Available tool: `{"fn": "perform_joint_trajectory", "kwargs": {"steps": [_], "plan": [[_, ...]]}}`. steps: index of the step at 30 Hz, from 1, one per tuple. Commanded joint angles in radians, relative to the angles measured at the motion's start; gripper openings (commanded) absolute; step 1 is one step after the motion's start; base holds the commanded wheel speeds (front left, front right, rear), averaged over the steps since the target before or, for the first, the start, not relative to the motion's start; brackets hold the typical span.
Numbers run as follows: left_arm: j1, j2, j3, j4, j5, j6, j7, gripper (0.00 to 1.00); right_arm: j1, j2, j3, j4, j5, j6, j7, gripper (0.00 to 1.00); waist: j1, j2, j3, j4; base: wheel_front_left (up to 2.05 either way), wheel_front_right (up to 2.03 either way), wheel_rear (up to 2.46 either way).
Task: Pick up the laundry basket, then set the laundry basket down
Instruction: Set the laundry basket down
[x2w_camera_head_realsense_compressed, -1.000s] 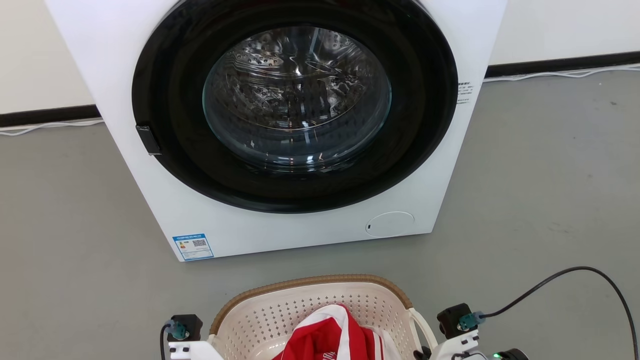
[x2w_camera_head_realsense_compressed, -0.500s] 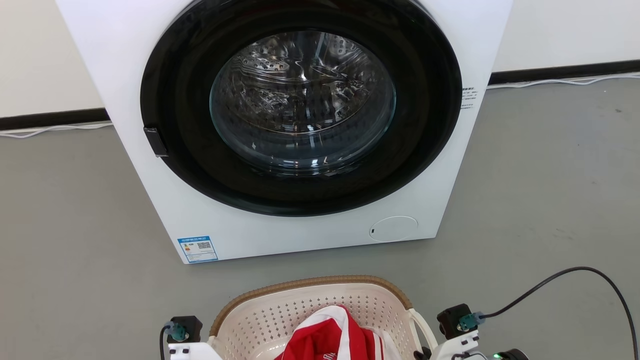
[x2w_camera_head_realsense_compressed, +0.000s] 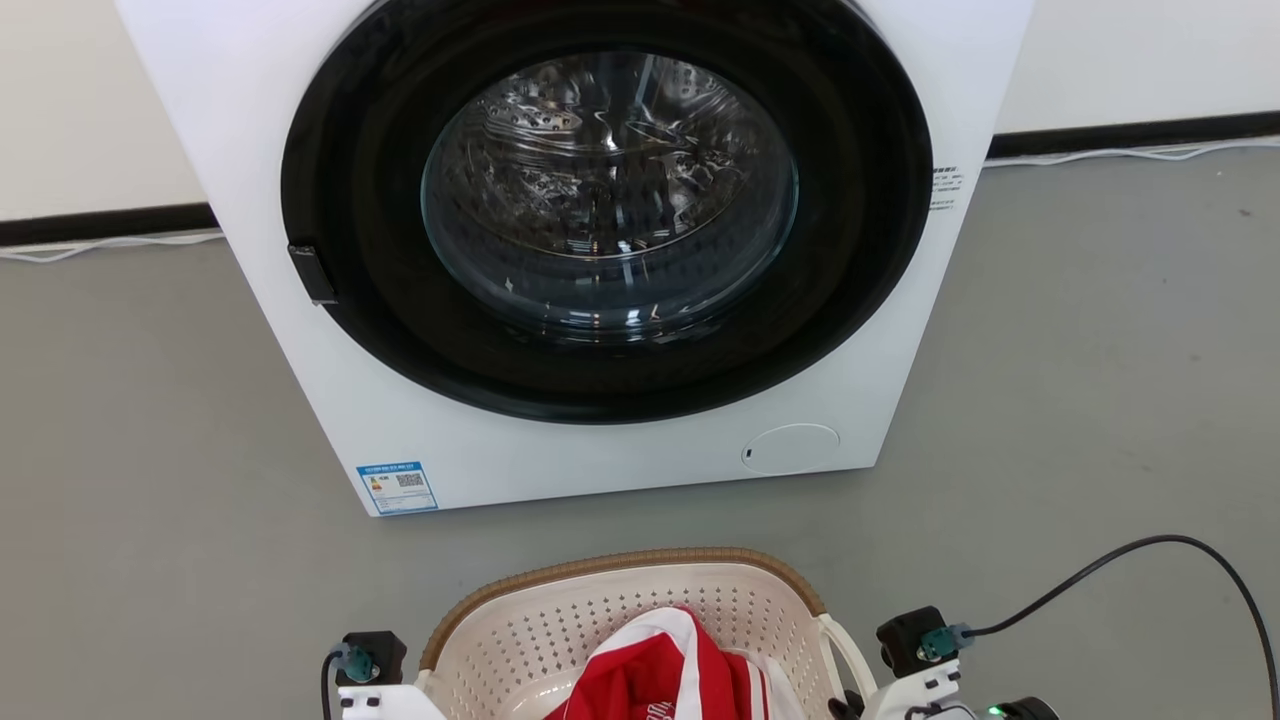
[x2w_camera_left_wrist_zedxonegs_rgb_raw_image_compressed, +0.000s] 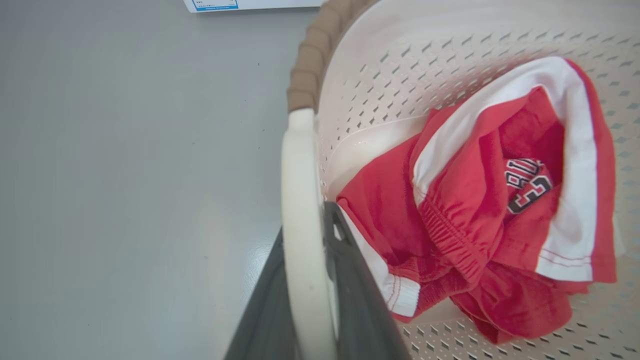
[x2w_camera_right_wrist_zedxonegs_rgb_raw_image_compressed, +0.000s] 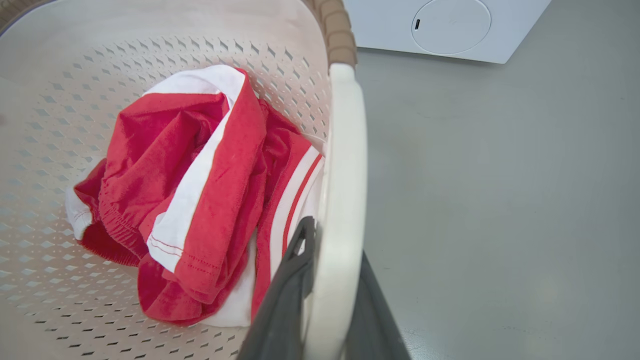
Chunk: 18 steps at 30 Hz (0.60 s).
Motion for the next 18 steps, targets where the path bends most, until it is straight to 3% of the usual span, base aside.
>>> {"fn": "perform_joint_trajectory", "kwargs": {"steps": [1, 10, 18], "plan": [[-0.042, 0.013, 0.015, -0.014, -0.005, -0.007, -0.017, 0.0, -0.018, 0.017, 0.013, -0.021, -0.008, 0.025, -0.022, 0.0, 0.0, 0.0, 0.006, 0.001, 0.0, 0.0, 0.0], [-0.116, 0.003, 0.003, -0.014, 0.009, 0.009, -0.041, 0.0, -0.059, 0.004, 0.014, -0.036, -0.016, 0.025, -0.086, 0.0, 0.0, 0.0, 0.096, 0.009, 0.0, 0.0, 0.0], [-0.218, -0.011, -0.012, -0.025, 0.032, 0.036, -0.079, 0.0, -0.132, -0.031, 0.014, -0.035, -0.023, 0.025, -0.164, 0.0, 0.0, 0.0, 0.25, 0.025, 0.0, 0.0, 0.0]]}}
